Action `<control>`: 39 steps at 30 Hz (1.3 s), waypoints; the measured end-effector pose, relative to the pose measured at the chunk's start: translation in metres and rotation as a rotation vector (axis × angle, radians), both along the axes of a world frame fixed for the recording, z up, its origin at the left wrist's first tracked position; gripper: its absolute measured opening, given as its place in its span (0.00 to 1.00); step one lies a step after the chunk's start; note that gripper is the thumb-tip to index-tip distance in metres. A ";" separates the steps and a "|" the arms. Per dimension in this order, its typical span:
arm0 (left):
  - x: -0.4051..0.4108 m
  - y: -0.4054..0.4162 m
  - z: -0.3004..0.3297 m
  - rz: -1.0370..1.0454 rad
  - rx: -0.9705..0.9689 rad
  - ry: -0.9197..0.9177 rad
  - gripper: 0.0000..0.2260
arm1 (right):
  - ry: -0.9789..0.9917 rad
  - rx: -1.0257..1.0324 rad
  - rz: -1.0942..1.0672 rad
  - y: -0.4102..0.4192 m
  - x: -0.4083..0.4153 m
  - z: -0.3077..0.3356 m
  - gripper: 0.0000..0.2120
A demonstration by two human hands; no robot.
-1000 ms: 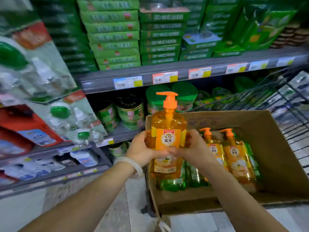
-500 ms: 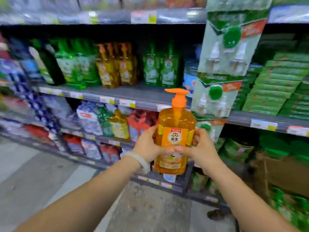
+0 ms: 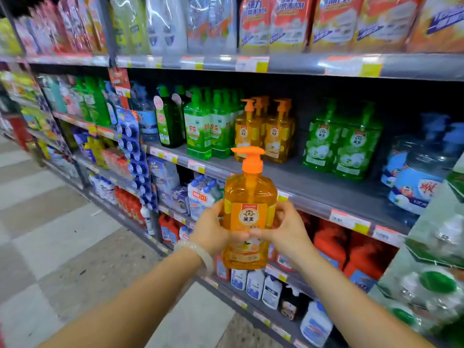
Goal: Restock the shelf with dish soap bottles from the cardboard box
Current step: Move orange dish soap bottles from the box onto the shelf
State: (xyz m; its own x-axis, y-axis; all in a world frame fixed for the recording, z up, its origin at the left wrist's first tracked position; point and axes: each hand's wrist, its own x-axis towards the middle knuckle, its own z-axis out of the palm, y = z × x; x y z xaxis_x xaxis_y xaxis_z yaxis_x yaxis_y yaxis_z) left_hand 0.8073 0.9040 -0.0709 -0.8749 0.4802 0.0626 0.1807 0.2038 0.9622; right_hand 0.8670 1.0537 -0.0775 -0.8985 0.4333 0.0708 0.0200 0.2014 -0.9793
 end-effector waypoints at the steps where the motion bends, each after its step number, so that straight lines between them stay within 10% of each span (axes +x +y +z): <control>1: -0.012 0.004 0.003 -0.003 -0.001 0.007 0.22 | 0.006 -0.002 -0.001 0.004 -0.013 0.001 0.29; 26: -0.314 0.198 -0.012 -0.158 0.031 0.138 0.28 | -0.055 0.203 -0.339 0.165 -0.286 0.006 0.32; 39: -0.353 0.227 -0.008 -0.016 -0.394 0.364 0.19 | -0.206 0.384 -0.449 0.172 -0.316 -0.002 0.30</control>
